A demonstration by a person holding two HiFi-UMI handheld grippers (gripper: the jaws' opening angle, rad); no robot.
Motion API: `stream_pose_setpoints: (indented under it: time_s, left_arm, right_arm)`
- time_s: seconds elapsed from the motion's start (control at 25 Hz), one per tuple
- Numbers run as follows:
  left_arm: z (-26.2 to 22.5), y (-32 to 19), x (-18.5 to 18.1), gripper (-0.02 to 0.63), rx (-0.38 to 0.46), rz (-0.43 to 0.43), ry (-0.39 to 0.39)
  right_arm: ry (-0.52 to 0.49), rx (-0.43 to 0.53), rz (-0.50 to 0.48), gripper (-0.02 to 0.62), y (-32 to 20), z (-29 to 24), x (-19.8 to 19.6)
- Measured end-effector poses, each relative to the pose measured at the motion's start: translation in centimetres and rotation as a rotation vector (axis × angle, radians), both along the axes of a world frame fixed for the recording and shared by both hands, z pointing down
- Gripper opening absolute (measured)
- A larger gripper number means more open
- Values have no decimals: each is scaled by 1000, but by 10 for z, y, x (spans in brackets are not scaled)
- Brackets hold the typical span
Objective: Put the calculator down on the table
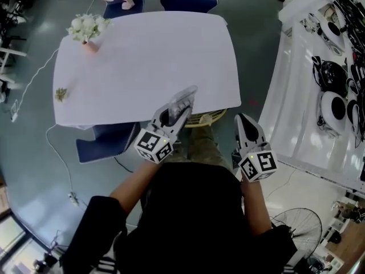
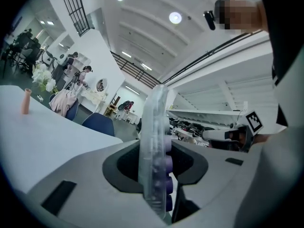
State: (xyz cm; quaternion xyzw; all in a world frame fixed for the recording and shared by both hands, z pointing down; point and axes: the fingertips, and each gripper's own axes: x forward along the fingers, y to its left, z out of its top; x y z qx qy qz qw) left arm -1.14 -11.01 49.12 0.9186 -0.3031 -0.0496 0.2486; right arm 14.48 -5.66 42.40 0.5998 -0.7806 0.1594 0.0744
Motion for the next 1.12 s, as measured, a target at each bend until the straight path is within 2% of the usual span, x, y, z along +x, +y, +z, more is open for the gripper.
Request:
stream_pose_setpoints:
  time_s: [0.24, 0.44, 0.68, 0.76, 0.96, 1.12]
  left_arm:
    - [55, -37, 34, 124, -144, -39, -13]
    - [99, -63, 62, 124, -308, -121, -12]
    - [155, -86, 104, 124, -411, -142, -89]
    - [180, -89, 113, 125, -470, -163, -108]
    - [235, -100, 130, 126, -628, -199, -178]
    - [265, -101, 151, 127, -690, -180, -204]
  right_arm:
    - [-30, 14, -54, -3, -36, 9, 14]
    - [-52, 8, -114, -3, -70, 22, 42]
    - [-90, -9, -136, -3, -103, 45, 89]
    - [-113, -21, -154, -3, -111, 56, 101]
    - [-134, -104, -208, -3, -127, 93, 118]
    - [-156, -173, -234, -3, -131, 120, 133]
